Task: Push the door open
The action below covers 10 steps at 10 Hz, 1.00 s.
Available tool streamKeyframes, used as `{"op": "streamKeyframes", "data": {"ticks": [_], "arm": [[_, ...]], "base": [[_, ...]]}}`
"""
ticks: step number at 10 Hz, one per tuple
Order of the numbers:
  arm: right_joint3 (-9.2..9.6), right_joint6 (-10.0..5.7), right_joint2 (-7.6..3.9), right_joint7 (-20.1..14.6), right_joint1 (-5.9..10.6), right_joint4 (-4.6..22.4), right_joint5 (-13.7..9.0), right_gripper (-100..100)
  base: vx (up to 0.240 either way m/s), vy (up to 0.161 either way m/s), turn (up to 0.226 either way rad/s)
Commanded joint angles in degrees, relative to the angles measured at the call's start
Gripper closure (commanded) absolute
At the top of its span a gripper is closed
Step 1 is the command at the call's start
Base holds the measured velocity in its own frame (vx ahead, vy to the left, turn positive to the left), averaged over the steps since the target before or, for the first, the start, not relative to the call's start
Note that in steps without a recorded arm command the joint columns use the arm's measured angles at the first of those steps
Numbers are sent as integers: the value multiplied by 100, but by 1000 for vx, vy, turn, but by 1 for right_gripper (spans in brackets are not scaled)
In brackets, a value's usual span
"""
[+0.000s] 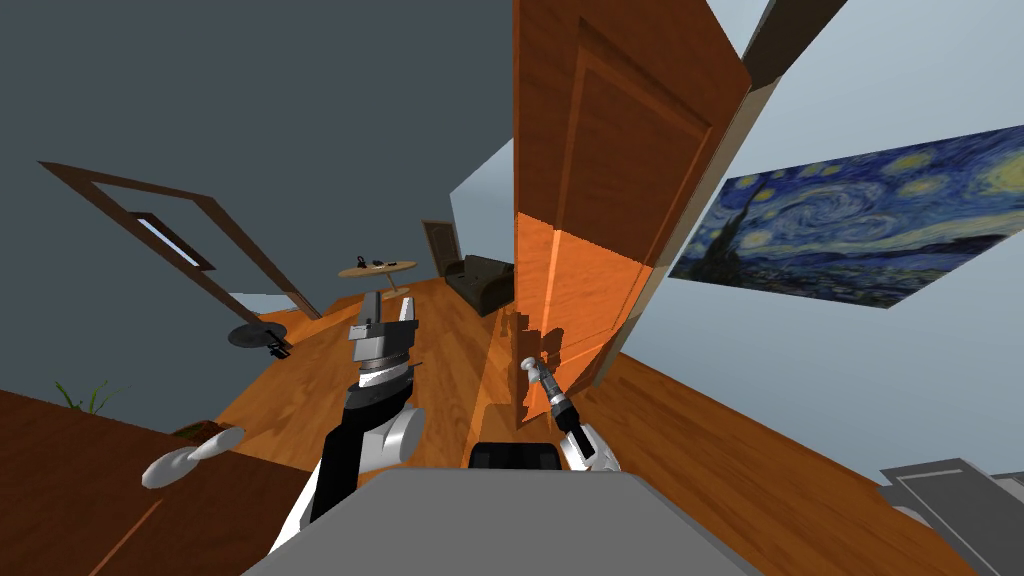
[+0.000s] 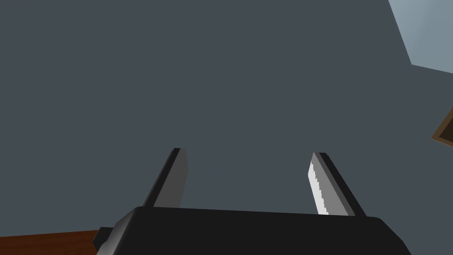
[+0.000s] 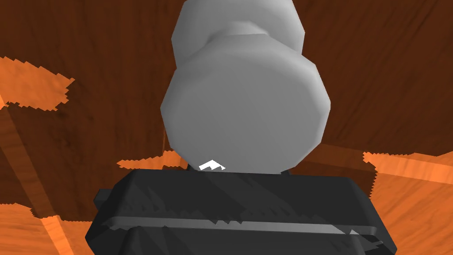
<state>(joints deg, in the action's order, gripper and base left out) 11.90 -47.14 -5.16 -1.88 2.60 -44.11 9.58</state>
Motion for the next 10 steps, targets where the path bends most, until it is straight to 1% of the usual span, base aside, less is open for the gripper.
{"op": "streamKeyframes", "data": {"ticks": [1,2,3,5,9,10], "arm": [[42,-9,10,-283,56,53,-118,100],[83,-6,12,-437,83,83,-219,100],[96,13,-4,-506,28,31,-241,-100],[146,17,0,-747,16,16,-351,-100],[302,31,18,-1398,-22,-29,-694,-100],[302,31,18,-1462,-22,-29,-694,-100]], "base": [[45,22,-46],[54,43,-64],[10,4,13],[-35,-36,49],[-50,-42,53],[-41,-28,15]]}}
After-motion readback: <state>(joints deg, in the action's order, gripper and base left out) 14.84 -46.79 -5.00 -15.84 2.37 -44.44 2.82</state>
